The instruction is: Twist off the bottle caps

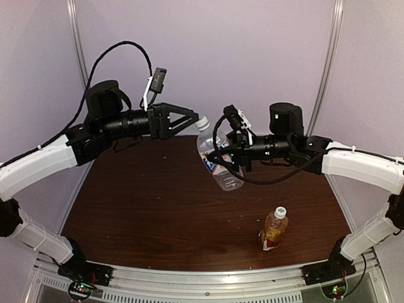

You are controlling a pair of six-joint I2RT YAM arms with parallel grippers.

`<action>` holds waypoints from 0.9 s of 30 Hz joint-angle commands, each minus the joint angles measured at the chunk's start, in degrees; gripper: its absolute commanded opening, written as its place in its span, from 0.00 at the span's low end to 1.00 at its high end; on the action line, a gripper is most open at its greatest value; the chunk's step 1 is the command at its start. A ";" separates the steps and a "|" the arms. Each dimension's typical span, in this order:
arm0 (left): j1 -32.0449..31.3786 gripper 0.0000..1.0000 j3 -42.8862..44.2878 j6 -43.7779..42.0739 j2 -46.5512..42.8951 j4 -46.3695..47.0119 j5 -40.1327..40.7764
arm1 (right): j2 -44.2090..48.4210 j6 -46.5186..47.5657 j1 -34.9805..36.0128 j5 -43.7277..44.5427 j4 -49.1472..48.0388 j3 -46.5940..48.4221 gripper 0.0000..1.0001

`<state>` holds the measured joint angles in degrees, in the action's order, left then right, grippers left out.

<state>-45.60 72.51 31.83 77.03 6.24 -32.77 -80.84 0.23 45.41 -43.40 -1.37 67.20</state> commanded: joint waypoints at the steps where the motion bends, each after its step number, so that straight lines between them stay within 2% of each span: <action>1: 1.43 0.81 -0.46 -4.74 -1.93 5.45 -10.80 | 0.96 -0.22 -0.33 -9.08 -4.80 -0.60 0.48; 6: 1.48 0.78 0.17 -7.69 -0.28 7.12 -18.67 | -1.48 -4.84 -0.32 -18.27 -7.15 0.94 0.49; 14: 1.49 0.75 1.61 -6.24 3.39 12.98 -24.91 | -3.47 -9.66 -0.32 -25.29 -11.33 1.40 0.49; 27: 1.48 0.50 0.34 -3.49 4.80 17.23 -27.60 | -5.22 -13.41 -0.32 -26.54 -15.90 1.27 0.49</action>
<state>-44.40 72.55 27.03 81.97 18.68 -58.96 -85.47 -11.90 45.25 -68.60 -14.46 67.02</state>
